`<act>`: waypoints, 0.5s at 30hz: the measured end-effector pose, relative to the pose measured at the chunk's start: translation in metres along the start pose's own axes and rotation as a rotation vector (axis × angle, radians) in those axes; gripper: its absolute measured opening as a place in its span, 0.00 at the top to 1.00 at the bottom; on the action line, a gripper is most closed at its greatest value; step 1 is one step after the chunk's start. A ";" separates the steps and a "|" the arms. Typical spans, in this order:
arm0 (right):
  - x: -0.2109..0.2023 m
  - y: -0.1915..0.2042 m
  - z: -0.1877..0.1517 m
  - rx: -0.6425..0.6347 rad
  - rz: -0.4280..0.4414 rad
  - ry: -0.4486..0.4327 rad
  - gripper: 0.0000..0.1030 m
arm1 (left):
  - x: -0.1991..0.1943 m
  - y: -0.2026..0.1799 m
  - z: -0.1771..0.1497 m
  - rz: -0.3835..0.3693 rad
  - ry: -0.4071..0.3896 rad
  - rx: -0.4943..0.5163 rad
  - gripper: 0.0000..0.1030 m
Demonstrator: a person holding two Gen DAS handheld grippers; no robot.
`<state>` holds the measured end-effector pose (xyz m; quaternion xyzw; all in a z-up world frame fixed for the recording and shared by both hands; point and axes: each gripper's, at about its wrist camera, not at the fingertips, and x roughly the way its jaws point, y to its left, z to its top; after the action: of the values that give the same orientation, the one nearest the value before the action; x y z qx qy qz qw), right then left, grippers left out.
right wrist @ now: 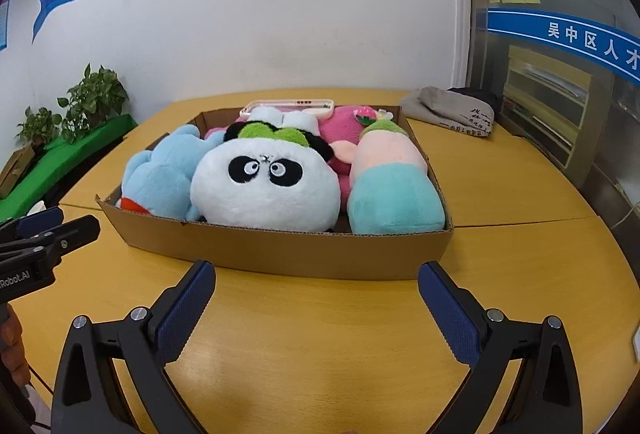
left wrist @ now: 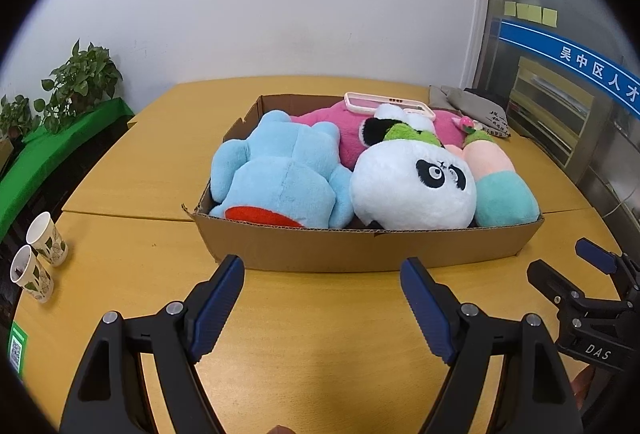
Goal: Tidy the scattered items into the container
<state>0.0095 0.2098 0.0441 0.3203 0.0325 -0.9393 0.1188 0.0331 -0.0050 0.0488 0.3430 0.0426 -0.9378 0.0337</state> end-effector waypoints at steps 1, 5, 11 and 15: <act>0.002 0.000 0.000 -0.003 0.000 0.007 0.00 | 0.002 0.001 -0.001 -0.002 0.004 -0.002 0.22; 0.009 0.002 0.000 -0.013 0.002 0.032 0.00 | 0.008 0.004 0.001 -0.005 0.013 0.001 0.22; 0.019 0.003 0.001 -0.025 -0.005 0.057 0.00 | 0.020 0.008 0.001 -0.012 0.041 -0.002 0.22; 0.023 0.004 0.003 -0.030 -0.013 0.063 0.00 | 0.027 0.011 0.001 0.003 0.049 -0.006 0.22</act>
<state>-0.0090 0.2005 0.0321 0.3477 0.0526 -0.9288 0.1166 0.0123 -0.0167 0.0317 0.3656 0.0458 -0.9290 0.0349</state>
